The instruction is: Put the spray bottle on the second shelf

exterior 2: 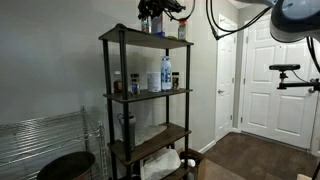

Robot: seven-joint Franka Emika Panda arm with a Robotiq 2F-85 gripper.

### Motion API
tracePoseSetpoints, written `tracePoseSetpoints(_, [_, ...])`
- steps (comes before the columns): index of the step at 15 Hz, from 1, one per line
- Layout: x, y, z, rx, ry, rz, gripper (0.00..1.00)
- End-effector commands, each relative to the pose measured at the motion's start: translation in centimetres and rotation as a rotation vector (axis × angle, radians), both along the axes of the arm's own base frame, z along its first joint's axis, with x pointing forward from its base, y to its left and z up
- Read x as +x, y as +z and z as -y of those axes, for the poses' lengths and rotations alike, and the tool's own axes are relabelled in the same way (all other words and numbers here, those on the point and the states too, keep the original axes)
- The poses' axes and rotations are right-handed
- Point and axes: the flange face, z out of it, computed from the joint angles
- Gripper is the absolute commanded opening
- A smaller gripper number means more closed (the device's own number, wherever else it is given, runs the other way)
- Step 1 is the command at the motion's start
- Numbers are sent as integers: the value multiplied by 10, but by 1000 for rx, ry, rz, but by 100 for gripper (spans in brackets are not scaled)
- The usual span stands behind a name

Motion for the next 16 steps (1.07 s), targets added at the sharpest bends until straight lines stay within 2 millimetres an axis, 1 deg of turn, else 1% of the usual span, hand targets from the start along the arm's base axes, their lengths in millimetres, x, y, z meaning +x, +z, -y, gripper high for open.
tracePoseSetpoints(1, [2,3,-1,24,-21,-3,47])
tracePoseSetpoints(2, [2,4,0,27,-23,-2,39])
tracePoseSetpoints(3, [2,4,1,30,-26,-4,36])
tracePoseSetpoints(6, [-7,11,-1,33,-13,-7,36])
tracePoseSetpoints(8, [-21,23,0,23,-3,11,36])
tracePoseSetpoints(11, [-48,48,10,41,8,45,36])
tracePoseSetpoints(13, [-67,61,17,44,-1,56,36])
tracePoseSetpoints(15, [-82,65,24,29,-17,45,36])
tracePoseSetpoints(16, [-88,64,26,21,-24,31,36])
